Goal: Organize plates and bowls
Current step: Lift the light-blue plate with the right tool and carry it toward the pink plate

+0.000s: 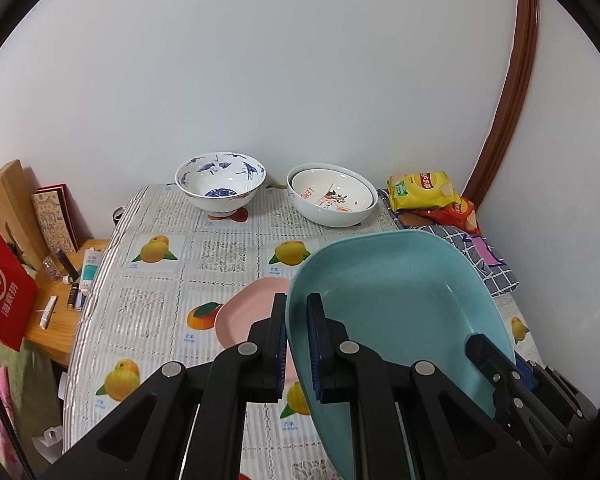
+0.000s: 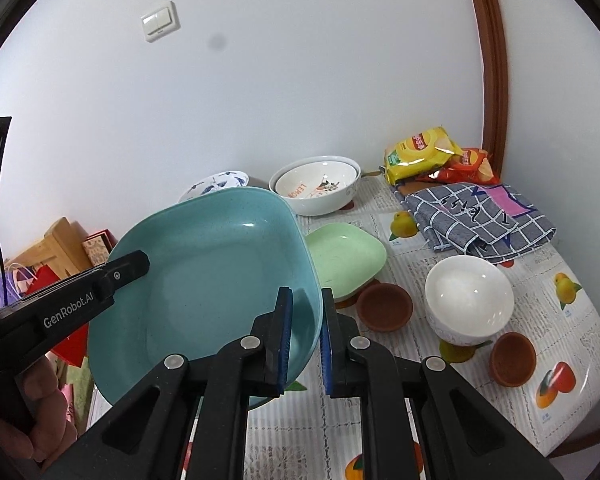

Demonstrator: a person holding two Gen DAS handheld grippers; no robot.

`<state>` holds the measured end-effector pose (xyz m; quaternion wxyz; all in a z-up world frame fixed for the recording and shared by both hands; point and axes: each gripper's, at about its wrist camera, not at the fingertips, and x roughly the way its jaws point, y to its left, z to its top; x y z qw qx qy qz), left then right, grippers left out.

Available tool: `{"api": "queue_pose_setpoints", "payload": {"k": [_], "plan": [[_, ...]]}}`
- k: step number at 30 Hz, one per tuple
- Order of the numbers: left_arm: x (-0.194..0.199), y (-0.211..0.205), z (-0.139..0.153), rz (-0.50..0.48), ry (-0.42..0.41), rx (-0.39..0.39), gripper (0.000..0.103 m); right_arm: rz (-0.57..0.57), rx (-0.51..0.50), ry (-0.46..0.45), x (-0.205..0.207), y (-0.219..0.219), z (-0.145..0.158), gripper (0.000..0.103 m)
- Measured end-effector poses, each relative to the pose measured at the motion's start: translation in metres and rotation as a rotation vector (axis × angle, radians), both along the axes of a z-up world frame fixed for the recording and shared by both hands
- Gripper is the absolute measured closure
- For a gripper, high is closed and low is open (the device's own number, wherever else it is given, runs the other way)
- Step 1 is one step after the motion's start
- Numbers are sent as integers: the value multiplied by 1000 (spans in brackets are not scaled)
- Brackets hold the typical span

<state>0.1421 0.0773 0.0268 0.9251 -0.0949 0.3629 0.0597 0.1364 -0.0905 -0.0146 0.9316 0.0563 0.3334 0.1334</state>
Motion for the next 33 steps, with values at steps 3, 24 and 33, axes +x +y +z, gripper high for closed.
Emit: {"api": "queue_pose_setpoints", "payload": {"k": [3,24,33], "plan": [[-9,2,4,4,-6,-6,94,-1,0,-14,-9,0,6,91],[-73,-7,11,38,-22,-9,94,19,16,-43,-71,-9,10,92],[-80,-5,11,55,-21,-3,94,36,16,-48,-77,-8,9,92]]}}
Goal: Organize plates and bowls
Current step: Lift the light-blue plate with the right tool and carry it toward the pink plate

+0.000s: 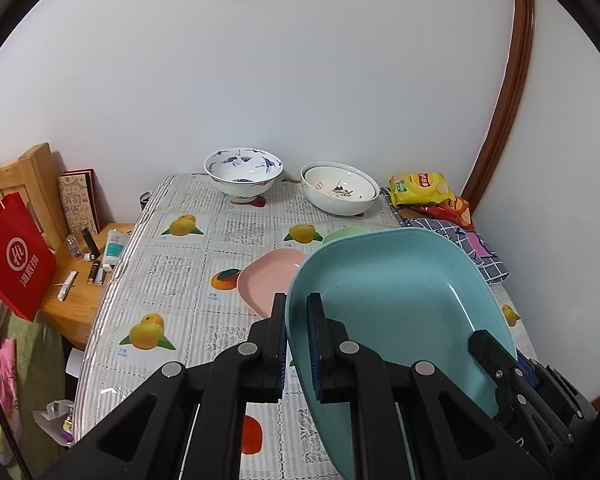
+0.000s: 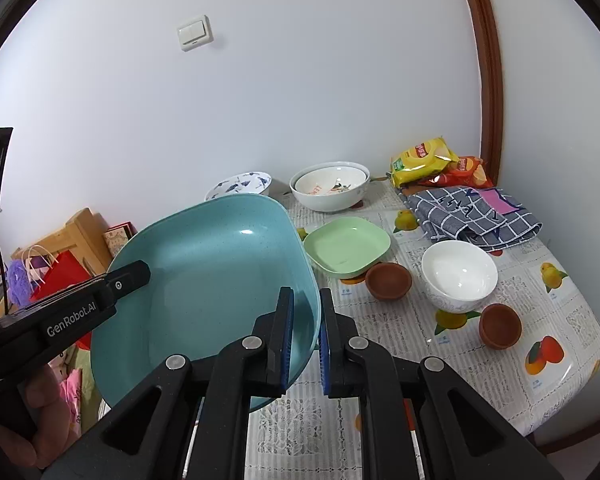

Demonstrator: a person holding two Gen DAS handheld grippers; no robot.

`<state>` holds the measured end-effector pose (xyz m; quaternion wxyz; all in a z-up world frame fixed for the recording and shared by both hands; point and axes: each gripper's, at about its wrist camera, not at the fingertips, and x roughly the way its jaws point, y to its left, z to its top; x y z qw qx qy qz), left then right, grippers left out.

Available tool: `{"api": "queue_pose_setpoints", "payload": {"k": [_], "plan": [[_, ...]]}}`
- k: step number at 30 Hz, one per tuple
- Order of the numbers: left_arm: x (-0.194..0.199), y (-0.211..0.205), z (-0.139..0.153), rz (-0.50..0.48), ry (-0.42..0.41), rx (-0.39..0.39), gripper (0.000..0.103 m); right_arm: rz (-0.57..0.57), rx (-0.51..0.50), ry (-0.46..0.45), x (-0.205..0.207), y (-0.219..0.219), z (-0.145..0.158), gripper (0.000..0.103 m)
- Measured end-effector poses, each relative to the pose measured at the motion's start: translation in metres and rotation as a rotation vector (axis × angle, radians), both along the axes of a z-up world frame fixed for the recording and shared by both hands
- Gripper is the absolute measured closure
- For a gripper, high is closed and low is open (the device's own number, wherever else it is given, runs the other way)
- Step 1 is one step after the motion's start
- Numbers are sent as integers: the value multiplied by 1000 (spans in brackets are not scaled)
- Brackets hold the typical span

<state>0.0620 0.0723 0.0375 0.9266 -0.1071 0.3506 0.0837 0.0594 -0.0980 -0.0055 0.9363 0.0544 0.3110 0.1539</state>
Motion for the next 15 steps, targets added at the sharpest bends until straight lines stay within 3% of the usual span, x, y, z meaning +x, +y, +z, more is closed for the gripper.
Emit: {"api": "queue_pose_setpoints", "payload": {"k": [15], "plan": [[9,6,-14,22,25,-18,93,14,-12,18,11,7,-10,92]]}}
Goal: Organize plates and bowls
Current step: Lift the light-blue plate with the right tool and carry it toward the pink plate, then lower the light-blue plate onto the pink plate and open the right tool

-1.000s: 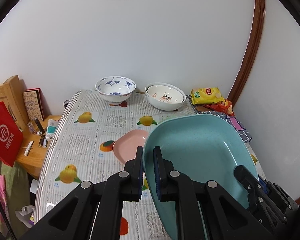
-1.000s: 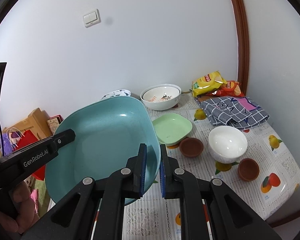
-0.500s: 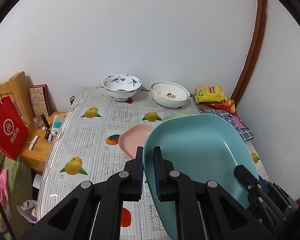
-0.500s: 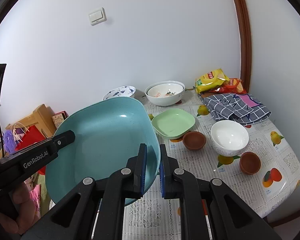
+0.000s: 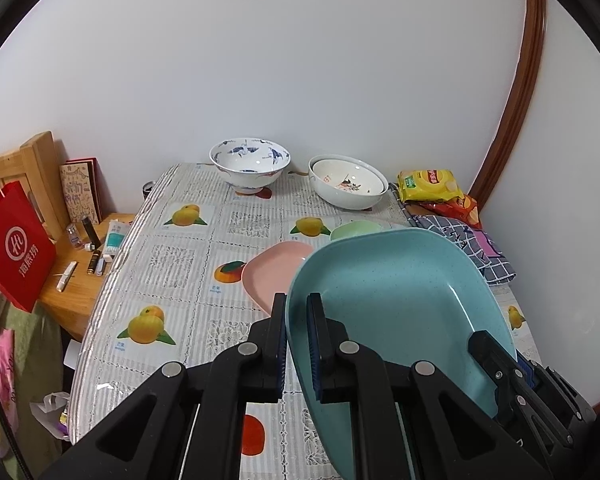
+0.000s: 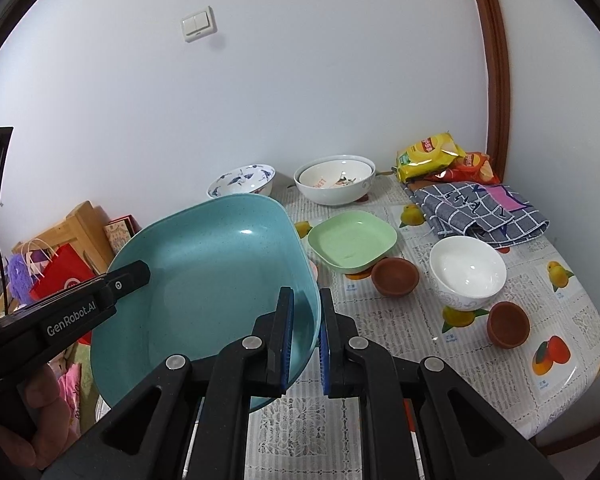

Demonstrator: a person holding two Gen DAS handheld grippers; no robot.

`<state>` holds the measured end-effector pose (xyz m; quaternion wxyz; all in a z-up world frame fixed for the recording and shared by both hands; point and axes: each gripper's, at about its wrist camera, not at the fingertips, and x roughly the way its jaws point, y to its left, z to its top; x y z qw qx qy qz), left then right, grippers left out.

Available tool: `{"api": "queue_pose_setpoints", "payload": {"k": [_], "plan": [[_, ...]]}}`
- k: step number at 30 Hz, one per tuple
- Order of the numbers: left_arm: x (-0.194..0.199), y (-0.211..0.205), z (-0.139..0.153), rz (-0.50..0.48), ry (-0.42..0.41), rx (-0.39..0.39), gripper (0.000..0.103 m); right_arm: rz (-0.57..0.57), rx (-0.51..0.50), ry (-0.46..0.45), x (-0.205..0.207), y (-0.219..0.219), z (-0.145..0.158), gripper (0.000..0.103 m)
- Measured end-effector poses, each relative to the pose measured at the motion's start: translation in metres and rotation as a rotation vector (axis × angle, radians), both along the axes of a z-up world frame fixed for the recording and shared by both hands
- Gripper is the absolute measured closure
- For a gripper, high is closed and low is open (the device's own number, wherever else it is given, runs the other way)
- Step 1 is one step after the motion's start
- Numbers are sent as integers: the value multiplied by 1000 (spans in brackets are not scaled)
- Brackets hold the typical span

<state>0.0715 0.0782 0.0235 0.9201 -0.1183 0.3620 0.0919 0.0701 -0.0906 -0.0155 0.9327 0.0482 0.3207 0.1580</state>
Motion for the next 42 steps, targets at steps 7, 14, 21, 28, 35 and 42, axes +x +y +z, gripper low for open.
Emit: {"api": "queue_pose_setpoints", "payload": {"k": [7,14,21,28,35,42], "plan": [[16,-1,-11,0,25,-10,94,-1,-13,26,16,1,-8,92],[40,11,-21,8,62,-21,94,8,-20,51,44,7,-15,92],[64,34,-22,46,65,-37,93,44,-27,61,75,28,-14,92],[90,51,-26,73,65,-49,94,78,-46,56,109,46,-13,92],[115,61,-49,77,102,-65,93,92,-65,71,139,58,-28,92],[134,72,-85,89,170,-81,94,109,-81,136,164,69,-61,92]]}}
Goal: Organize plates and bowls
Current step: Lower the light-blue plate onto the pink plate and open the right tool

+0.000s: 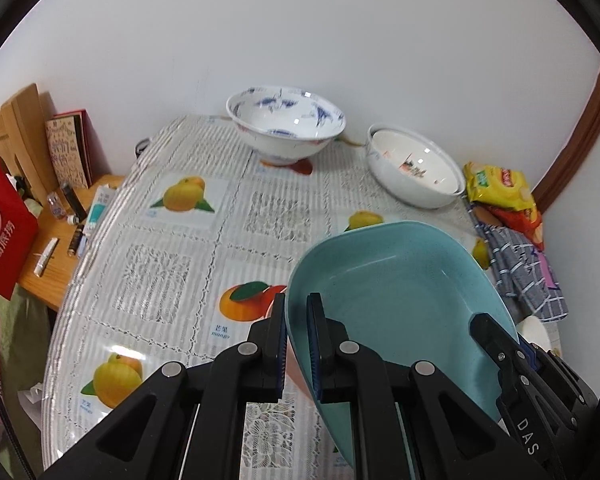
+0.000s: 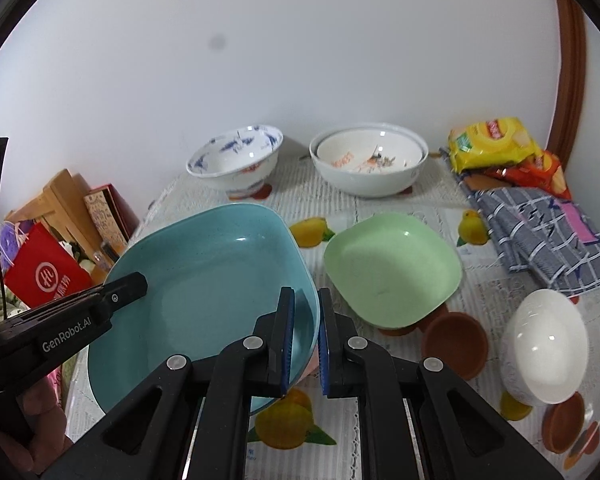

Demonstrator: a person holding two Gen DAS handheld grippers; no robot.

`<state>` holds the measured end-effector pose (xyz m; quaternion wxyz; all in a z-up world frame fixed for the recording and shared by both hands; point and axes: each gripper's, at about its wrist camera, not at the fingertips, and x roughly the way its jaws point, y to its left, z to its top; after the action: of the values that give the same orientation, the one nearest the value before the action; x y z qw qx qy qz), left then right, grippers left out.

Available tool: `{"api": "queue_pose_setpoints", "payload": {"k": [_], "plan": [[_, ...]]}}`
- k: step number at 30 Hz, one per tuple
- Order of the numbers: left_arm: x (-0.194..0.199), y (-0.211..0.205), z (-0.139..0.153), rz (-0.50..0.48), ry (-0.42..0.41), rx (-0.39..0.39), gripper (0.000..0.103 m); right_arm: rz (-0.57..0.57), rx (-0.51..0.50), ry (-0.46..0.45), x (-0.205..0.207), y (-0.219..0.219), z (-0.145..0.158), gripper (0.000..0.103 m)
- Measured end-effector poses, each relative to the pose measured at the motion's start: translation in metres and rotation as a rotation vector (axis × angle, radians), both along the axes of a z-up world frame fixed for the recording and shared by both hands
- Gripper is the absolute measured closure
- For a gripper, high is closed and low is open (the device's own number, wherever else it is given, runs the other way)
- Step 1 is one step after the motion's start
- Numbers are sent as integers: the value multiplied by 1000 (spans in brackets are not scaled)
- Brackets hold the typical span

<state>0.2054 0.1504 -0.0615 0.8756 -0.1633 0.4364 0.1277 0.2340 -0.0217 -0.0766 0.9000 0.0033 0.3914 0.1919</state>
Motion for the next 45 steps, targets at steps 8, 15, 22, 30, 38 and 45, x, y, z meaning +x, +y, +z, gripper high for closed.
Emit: {"api": "queue_pose_setpoints", "payload": {"k": [8,15,22,30,38,45], "plan": [[11,8,-32,2,64,-10,93,15,-11,74,17,9,-35,92],[19,12,-53,7,110,-17,93,35,-35,114,30,17,-56,93],[27,11,-69,1,142,-14,92,52,-54,144,46,20,-72,92],[34,9,-71,1,138,7,91,80,-60,151,59,22,-80,91],[38,5,-77,-16,155,7,91,100,-85,133,64,23,-83,86],[34,2,-71,-32,149,16,79,116,-75,128,62,21,-80,79]]}}
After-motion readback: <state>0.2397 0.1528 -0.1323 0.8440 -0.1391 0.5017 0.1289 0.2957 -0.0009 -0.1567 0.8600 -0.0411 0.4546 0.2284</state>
